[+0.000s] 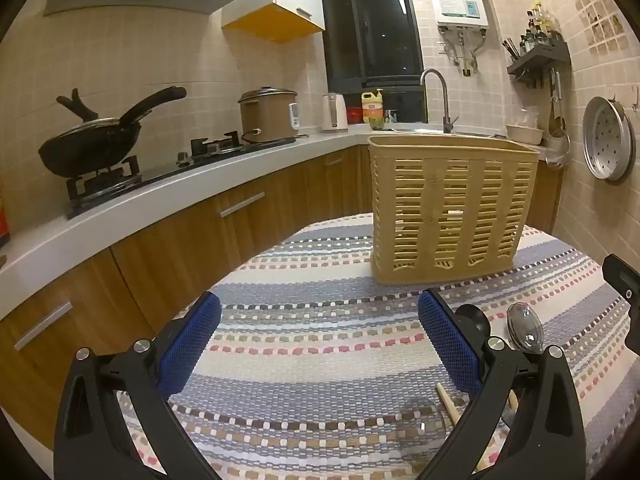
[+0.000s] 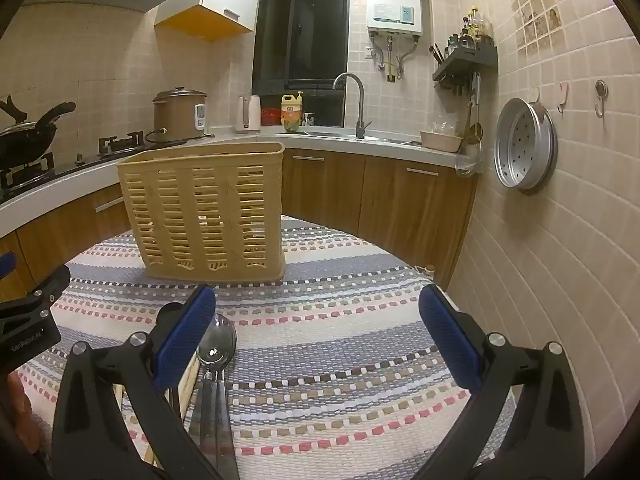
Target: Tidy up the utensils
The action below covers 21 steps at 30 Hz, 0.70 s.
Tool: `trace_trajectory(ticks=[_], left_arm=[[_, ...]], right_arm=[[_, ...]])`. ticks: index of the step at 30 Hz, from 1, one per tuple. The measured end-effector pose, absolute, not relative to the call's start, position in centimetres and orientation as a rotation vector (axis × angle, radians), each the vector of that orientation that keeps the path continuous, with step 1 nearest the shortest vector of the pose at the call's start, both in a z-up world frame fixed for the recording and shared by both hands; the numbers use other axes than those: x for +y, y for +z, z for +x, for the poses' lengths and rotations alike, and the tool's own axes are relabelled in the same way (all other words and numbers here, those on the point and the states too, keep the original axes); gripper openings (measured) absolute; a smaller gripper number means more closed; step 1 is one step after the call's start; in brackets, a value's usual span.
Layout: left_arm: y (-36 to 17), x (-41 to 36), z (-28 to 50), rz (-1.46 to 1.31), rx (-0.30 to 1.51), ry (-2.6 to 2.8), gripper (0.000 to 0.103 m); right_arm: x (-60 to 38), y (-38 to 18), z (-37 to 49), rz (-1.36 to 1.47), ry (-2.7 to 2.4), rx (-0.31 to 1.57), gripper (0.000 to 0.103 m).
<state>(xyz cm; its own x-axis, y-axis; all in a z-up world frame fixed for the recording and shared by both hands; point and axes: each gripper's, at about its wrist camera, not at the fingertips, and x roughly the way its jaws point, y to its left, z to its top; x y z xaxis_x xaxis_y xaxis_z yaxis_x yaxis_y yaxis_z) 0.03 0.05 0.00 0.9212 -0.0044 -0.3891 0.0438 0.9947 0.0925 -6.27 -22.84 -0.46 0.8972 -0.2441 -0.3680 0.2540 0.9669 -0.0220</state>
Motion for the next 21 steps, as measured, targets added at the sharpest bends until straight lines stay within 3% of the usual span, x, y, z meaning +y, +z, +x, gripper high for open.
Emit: trace_trajectory(ticks=[21], left_arm=[[0.1, -0.2, -1.0, 0.09, 0.353, -0.083, 0.095]], right_arm=[[-22.6, 0.1, -7.1, 0.026, -0.252, 0.345, 0.097]])
